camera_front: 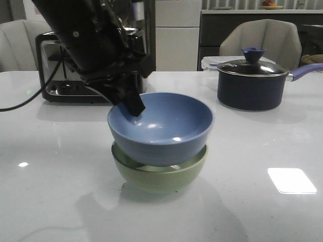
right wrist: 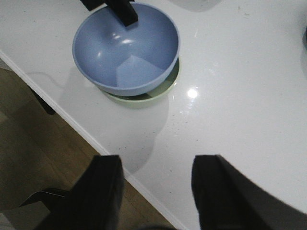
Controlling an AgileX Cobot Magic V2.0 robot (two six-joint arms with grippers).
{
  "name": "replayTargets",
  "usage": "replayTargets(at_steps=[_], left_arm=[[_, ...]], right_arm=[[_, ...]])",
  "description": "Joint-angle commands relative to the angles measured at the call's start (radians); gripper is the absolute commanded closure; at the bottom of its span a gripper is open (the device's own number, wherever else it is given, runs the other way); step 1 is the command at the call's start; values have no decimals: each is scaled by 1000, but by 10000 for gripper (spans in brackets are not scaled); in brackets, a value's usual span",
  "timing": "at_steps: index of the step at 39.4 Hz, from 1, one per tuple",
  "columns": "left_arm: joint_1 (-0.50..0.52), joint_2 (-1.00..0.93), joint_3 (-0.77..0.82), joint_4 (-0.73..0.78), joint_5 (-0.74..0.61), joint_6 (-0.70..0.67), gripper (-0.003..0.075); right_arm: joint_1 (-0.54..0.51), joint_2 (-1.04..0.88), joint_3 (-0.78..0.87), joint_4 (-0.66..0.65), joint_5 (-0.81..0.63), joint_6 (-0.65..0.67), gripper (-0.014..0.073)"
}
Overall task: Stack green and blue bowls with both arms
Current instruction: 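Carry the blue bowl over the green bowl and lower it inside, then open the left gripper and withdraw it up and away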
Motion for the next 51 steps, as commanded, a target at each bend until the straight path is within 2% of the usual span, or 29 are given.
replayTargets(at_steps=[1,6,14,16,26,35,44,51], left_arm=[[-10,-21,-26,-30,-71,2,627],[-10,5,-26,-30,-83,2,603],[-10,7,-26,-30,-89,2,393],[-7,6,-26,-22,-91,2,365],[42,-65,-28,-16,-74,0,370],[47,-261,21,14,-29,0,370],[47,-515,205,15,-27,0,370],[47,-724,364,58,26,-20,370]], right_arm=[[2,-4,-27,6,-63,-10,148],[2,-4,-27,6,-63,-10,148],[2,-4,-27,6,-63,-10,148],[2,-4,-27,6,-63,-10,148],[2,-4,-27,6,-63,-10,148],[2,-4,-27,6,-63,-10,148],[2,-4,-27,6,-63,-10,148],[2,-4,-27,6,-63,-10,148]])
